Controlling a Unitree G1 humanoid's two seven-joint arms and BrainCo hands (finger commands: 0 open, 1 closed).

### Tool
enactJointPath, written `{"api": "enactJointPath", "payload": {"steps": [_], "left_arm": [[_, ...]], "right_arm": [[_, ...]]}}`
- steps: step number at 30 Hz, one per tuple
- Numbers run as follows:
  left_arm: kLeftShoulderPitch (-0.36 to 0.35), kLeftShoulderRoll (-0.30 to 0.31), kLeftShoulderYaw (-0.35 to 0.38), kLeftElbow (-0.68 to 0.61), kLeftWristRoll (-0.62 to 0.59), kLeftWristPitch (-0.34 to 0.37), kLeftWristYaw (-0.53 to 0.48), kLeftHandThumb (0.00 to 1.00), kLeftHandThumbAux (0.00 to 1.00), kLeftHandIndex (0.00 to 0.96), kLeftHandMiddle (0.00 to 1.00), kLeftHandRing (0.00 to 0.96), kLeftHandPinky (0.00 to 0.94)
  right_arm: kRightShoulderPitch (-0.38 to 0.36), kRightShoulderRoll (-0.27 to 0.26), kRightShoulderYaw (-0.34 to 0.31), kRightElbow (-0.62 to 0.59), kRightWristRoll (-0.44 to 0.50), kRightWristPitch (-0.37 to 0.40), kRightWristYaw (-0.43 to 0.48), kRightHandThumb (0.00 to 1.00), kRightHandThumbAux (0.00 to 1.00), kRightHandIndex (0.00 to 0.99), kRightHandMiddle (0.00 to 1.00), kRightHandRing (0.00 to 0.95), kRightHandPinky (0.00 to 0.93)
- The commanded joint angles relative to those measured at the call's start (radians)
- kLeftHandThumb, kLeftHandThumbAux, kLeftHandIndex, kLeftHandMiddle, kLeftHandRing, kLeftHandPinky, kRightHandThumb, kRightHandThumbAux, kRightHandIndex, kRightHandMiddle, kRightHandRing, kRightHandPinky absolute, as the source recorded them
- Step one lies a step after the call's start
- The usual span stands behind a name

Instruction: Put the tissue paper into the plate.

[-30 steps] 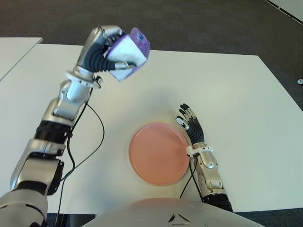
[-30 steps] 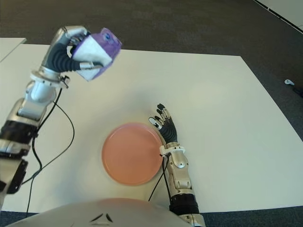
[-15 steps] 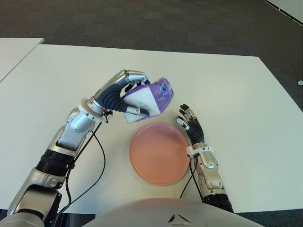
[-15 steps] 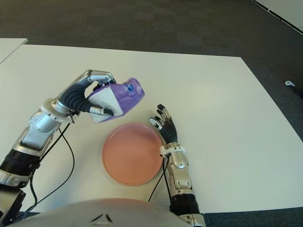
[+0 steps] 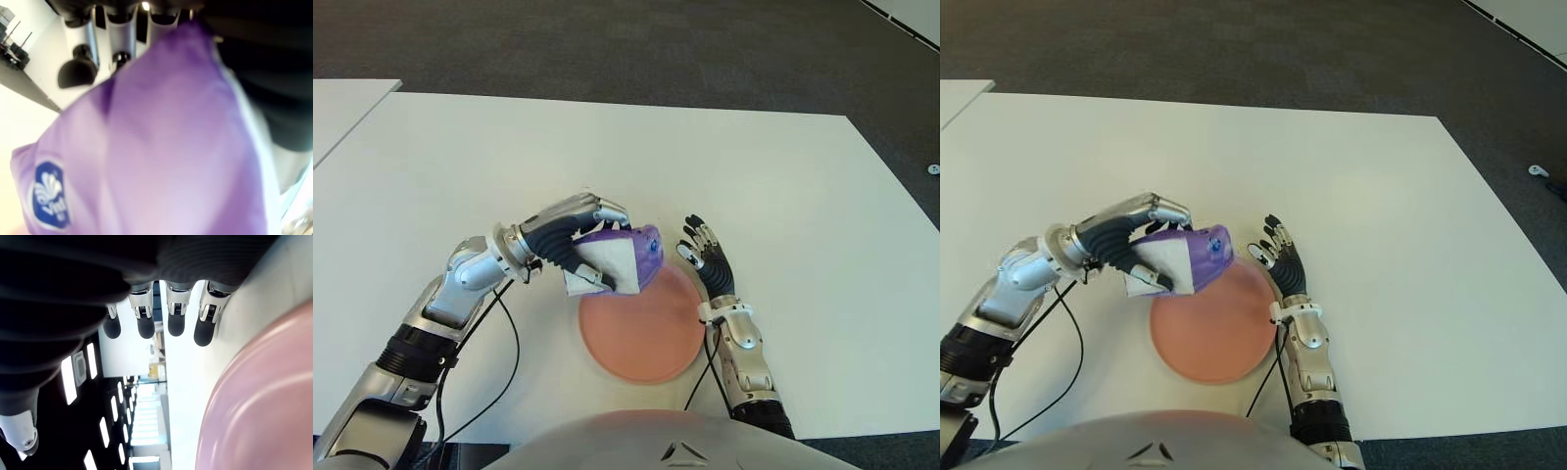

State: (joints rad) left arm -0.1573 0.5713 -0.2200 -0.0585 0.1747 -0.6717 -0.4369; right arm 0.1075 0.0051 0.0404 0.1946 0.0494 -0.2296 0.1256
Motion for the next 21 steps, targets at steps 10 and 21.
{"api": "enactJointPath", "payload": {"steps": [10,21], "left_arm": [[0.039,-0.031,-0.006,-0.020,0.115,0.005,0.011,0.726,0.699,0.444,0.834,0.828,0.806],[0.036,-0.058,-0.001,0.030,0.243,-0.090,0.109,0.722,0.700,0.444,0.827,0.821,0.798]], "right_arm": [[0.052,0.007,0.003,0.093,-0.005,0.070,-0.009,0.000,0.569,0.000,0.000,0.000,0.000],[0.050,0.011,0.003,0.096,-0.001,0.071,-0.006,0.000,0.578,0.000,0.000,0.000,0.000]]}}
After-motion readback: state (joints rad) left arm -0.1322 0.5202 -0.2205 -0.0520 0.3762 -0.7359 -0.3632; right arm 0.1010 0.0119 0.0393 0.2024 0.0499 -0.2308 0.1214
